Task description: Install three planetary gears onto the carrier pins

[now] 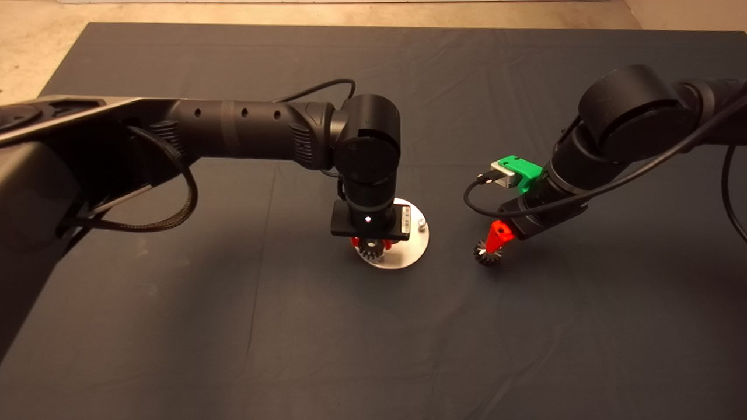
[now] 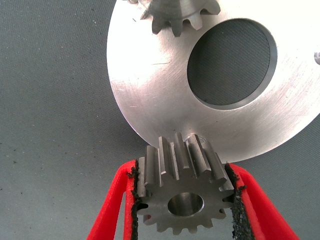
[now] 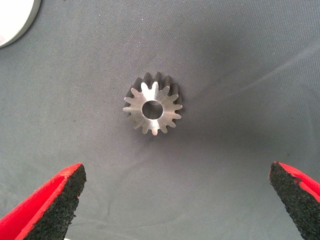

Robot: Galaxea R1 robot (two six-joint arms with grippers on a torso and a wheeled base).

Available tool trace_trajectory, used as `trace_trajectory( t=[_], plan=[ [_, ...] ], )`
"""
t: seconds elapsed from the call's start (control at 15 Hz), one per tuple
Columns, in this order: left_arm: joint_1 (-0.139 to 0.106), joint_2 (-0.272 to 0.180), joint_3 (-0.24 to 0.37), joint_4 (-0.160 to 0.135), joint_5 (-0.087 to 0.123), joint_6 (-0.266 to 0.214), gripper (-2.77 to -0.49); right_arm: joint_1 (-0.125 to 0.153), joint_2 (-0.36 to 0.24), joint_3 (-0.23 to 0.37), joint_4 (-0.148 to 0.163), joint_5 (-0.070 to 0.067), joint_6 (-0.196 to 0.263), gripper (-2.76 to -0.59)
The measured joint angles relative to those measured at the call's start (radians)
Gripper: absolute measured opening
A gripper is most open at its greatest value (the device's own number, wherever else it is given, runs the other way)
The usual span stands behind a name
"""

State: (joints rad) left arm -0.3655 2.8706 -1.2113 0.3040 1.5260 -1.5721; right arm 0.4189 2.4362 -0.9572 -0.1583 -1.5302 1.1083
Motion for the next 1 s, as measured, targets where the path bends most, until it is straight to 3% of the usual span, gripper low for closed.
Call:
trace_trajectory(
  t=[0.2, 0.53, 1.0],
  plan=[
    [0.002, 0.0, 0.0, 0.0, -0.023, 0.007, -2.38, 0.0, 0.0, 0.0, 0.0, 0.0, 0.0, -0.62],
    [0.002, 0.003, 0.0, 0.0, -0.024, 0.008, -2.38, 0.0, 0.0, 0.0, 0.0, 0.0, 0.0, -0.62],
    [0.003, 0.045, 0.0, 0.0, -0.025, 0.009, -2.38, 0.0, 0.001, 0.0, 0.0, 0.0, 0.0, -0.62]
  ],
)
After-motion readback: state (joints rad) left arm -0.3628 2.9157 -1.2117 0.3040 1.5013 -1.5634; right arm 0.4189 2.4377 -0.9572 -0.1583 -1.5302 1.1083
